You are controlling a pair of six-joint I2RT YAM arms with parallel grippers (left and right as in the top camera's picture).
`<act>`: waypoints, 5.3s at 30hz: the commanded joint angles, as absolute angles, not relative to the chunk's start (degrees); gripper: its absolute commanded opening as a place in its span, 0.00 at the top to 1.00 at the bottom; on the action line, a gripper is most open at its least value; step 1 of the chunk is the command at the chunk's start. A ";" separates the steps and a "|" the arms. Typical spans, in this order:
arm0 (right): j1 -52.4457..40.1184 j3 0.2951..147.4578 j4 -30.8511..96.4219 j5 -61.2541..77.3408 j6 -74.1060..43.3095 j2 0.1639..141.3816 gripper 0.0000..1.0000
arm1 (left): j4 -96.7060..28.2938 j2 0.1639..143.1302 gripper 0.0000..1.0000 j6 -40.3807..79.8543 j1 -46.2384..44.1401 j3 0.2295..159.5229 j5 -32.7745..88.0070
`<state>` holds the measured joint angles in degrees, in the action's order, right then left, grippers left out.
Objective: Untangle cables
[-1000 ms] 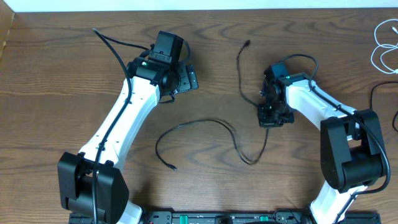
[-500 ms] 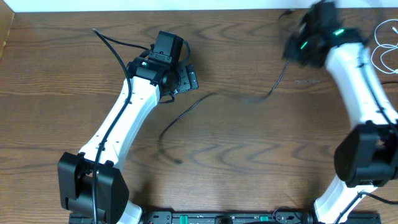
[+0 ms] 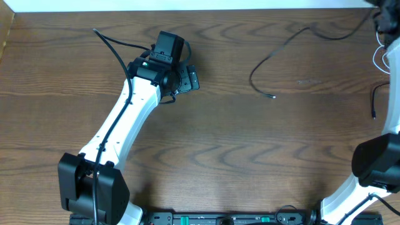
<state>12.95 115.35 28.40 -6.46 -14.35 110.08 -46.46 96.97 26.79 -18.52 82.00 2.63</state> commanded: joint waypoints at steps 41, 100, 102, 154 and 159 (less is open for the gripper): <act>13.45 115.35 41.63 -24.91 -5.43 128.11 0.99 | -46.68 96.29 0.06 26.85 -18.39 82.72 1.89; -24.03 103.88 62.30 1.50 2.59 133.38 0.56 | -46.68 96.29 0.06 26.85 -18.39 82.74 1.89; -24.12 101.73 60.31 1.63 2.61 133.38 0.58 | -46.68 96.29 0.06 26.85 -18.39 82.74 1.89; 20.60 131.85 50.04 3.79 -12.53 141.25 0.18 | -46.68 96.29 0.06 26.85 -18.39 82.74 1.89; 19.68 131.96 50.98 7.73 -10.13 139.24 0.08 | -46.68 96.29 0.06 26.85 -18.39 82.74 1.89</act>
<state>20.32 131.39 50.15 4.29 -13.06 142.28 -46.44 96.97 26.81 -18.52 82.00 2.63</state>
